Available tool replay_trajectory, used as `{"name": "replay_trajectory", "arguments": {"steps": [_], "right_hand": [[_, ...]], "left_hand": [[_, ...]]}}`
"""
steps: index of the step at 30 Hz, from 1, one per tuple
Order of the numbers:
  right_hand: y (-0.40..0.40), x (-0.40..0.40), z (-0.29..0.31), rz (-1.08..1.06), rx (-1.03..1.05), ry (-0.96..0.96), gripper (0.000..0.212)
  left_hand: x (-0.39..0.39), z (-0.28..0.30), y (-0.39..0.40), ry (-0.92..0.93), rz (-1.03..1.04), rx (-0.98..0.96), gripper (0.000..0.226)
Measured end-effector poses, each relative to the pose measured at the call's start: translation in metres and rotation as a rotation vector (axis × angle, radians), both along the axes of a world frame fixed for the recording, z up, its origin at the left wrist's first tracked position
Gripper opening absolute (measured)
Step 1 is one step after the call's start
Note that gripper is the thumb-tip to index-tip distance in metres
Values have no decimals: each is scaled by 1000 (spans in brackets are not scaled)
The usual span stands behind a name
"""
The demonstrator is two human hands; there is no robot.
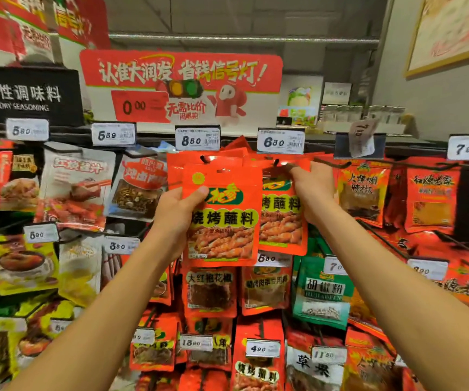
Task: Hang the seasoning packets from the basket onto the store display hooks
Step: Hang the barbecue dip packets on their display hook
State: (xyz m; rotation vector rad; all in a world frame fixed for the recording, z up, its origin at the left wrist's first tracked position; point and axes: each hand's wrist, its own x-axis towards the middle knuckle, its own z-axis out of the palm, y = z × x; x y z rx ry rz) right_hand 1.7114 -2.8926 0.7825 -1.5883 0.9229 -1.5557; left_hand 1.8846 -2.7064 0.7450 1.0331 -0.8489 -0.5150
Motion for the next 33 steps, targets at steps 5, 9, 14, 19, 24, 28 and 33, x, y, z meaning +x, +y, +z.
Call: {"name": "replay_trajectory", "arguments": {"steps": [5, 9, 14, 19, 24, 28, 33], "right_hand": [[-36, 22, 1, -65, 73, 91, 23], [-62, 45, 13, -116, 100, 156, 27], [-85, 52, 14, -92, 188, 150, 42], [-71, 25, 1, -151, 45, 264, 52], [-25, -21, -26, 457, 172, -297, 30], [-7, -33, -22, 602, 90, -222, 41], [-5, -26, -9, 368, -2, -90, 22]], "left_hand": [[5, -5, -3, -20, -12, -6, 8], [8, -14, -7, -47, -32, -8, 10], [-3, -18, -22, -28, -47, 8, 12], [-23, -9, -46, -54, -70, 3, 22], [-53, 8, -79, -1, -56, -15, 15], [-61, 17, -95, 4, 14, 4, 22], [-62, 28, -104, 6, 43, 53, 19]]}}
